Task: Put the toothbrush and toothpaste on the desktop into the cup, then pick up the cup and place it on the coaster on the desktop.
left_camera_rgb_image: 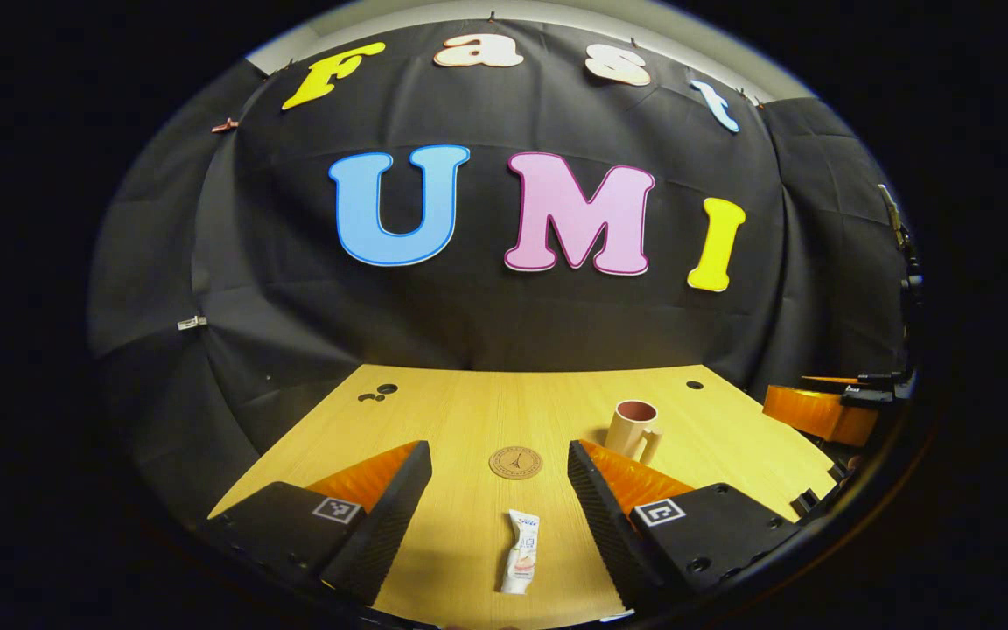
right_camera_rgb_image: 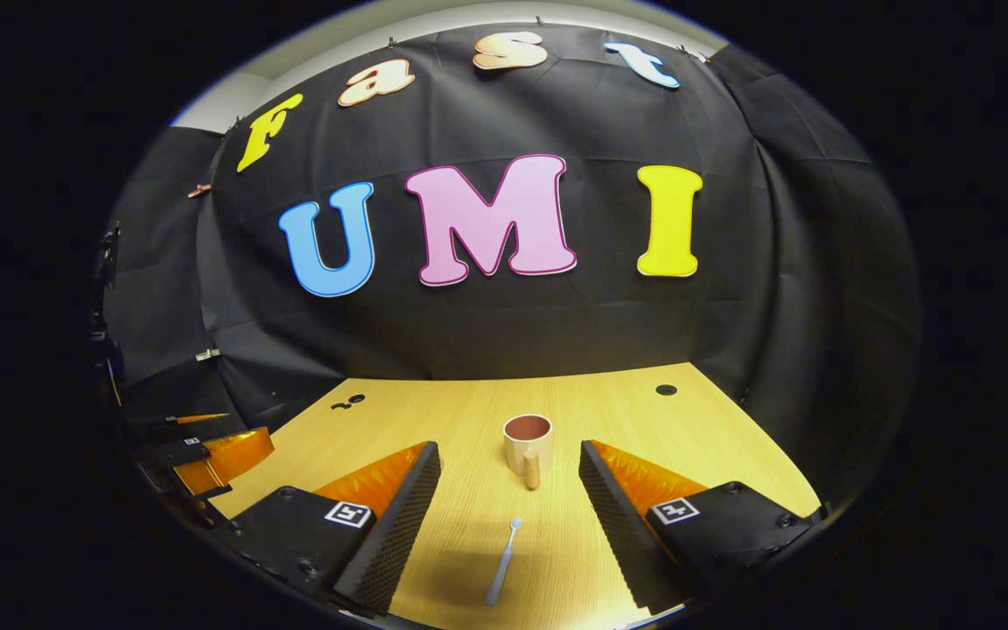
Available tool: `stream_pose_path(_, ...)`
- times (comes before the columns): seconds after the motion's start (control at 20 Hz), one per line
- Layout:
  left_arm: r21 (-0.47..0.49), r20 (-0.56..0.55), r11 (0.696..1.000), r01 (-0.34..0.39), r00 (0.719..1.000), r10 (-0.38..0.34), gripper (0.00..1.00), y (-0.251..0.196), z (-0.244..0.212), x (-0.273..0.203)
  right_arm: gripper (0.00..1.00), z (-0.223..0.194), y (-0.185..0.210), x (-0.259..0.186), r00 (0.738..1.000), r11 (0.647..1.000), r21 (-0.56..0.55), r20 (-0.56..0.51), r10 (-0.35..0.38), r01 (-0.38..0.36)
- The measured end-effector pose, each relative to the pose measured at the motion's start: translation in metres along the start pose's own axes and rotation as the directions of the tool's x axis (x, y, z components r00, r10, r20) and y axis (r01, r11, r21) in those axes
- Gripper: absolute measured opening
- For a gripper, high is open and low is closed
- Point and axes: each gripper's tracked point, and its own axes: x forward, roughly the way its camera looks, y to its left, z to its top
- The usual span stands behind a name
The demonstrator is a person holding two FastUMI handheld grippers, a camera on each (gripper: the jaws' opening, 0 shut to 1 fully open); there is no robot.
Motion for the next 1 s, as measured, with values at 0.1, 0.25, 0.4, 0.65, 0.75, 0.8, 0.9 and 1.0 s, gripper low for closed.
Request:
stream_pose_path(0.1, -0.003, -0.029, 1.0, 0.013, 1.0, -0.013, 0.98, -0.003, -0.01, 0.005, 0.99, -0.003, -0.003, 0.004, 1.0, 1.0, 0.007, -0.015, 0.001, -0.001)
stream_pose_path(0.25, -0.002, -0.086, 1.0, 0.015, 0.996, -0.015, 0.98, -0.004, -0.029, 0.018, 0.99, -0.01, -0.007, 0.011, 0.999, 1.0, 0.017, -0.042, 0.006, -0.005)
stream_pose_path(0.4, -0.025, -0.152, 0.999, 0.029, 0.988, -0.033, 0.98, -0.009, -0.057, 0.036, 0.99, -0.014, -0.011, 0.018, 0.998, 1.0, 0.023, -0.066, 0.017, -0.016)
stream_pose_path(0.65, 0.011, -0.289, 1.0, 0.029, 0.957, -0.025, 0.98, -0.01, -0.114, 0.067, 0.98, -0.029, -0.017, 0.035, 0.991, 0.998, 0.042, -0.123, 0.048, -0.043)
stream_pose_path(0.75, 0.024, -0.346, 0.999, 0.036, 0.938, -0.025, 0.98, -0.013, -0.139, 0.076, 0.99, -0.038, -0.018, 0.043, 0.986, 0.998, 0.034, -0.153, 0.063, -0.059)
stream_pose_path(0.8, 0.024, -0.369, 0.999, 0.04, 0.929, -0.028, 0.98, -0.015, -0.148, 0.079, 0.98, -0.044, -0.023, 0.049, 0.983, 0.998, 0.027, -0.173, 0.065, -0.062)
stream_pose_path(0.9, 0.014, -0.421, 0.999, 0.045, 0.906, -0.035, 0.98, -0.02, -0.168, 0.082, 0.99, -0.056, -0.029, 0.057, 0.975, 0.998, 0.018, -0.213, 0.069, -0.067)
stream_pose_path(1.0, 0.004, -0.46, 1.0, 0.03, 0.888, -0.025, 0.98, -0.021, -0.184, 0.086, 0.99, -0.064, -0.035, 0.068, 0.966, 0.997, 0.024, -0.246, 0.077, -0.074)
